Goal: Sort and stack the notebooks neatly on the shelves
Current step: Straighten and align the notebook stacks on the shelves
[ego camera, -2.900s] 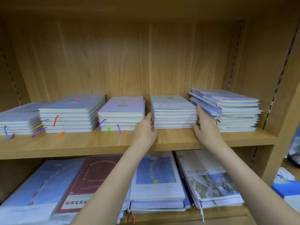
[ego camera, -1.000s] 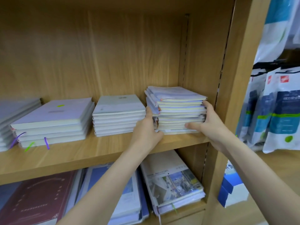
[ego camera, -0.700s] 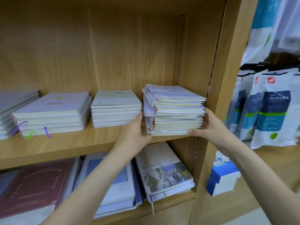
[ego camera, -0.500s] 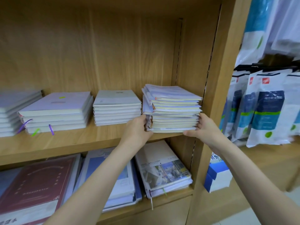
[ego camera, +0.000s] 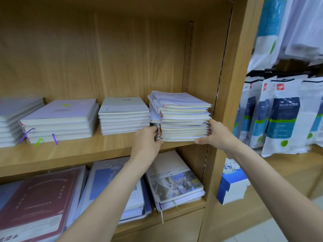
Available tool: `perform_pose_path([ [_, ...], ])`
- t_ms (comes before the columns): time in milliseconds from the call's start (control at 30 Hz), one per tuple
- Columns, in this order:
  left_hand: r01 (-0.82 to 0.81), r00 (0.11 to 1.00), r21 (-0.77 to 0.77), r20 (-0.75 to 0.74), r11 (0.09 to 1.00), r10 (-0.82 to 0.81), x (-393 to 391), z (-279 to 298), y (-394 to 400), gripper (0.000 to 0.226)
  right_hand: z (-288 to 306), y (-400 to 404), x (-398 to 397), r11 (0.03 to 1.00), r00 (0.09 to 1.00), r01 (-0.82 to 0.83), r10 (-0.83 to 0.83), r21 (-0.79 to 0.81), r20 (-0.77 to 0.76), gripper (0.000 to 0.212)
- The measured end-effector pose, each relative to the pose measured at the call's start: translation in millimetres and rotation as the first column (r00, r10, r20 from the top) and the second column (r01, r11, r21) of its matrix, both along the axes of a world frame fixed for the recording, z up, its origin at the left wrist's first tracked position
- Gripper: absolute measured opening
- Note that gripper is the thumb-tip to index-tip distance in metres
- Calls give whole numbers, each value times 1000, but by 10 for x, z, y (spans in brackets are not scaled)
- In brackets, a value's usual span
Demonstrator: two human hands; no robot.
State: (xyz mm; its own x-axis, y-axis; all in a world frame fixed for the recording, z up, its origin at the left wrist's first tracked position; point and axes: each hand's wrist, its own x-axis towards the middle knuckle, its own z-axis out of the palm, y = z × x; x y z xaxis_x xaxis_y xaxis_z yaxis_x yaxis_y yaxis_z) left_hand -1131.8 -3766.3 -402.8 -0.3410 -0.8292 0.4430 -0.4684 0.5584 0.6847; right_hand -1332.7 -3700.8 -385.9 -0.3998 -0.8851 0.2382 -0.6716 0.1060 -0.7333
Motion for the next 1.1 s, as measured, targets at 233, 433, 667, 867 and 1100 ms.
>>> perform_pose_path([
  [233, 80, 993, 71, -93, 994, -73, 48, -3, -38, 42, -4, 131, -27, 975, 882, -159, 212, -157, 421, 61],
  [433, 170, 975, 78, -161, 982, -155, 33, 97, -28, 81, 130, 41, 28, 941, 836, -160, 290, -298, 467, 67],
  [667, 177, 979, 20, -110, 984, -174, -33, 44, -59, 73, 130, 1, 63, 939, 882, -137, 260, -315, 392, 46],
  [867, 290, 941, 58, -200, 955, -273, 1, 82, -59, 81, 126, 6, -19, 942, 867, -178, 288, -286, 408, 72],
  [1100, 346, 889, 65, -342, 936, -305, -136, 256, -249, 90, 340, -126, -104, 950, 893, -200, 277, -238, 356, 101],
])
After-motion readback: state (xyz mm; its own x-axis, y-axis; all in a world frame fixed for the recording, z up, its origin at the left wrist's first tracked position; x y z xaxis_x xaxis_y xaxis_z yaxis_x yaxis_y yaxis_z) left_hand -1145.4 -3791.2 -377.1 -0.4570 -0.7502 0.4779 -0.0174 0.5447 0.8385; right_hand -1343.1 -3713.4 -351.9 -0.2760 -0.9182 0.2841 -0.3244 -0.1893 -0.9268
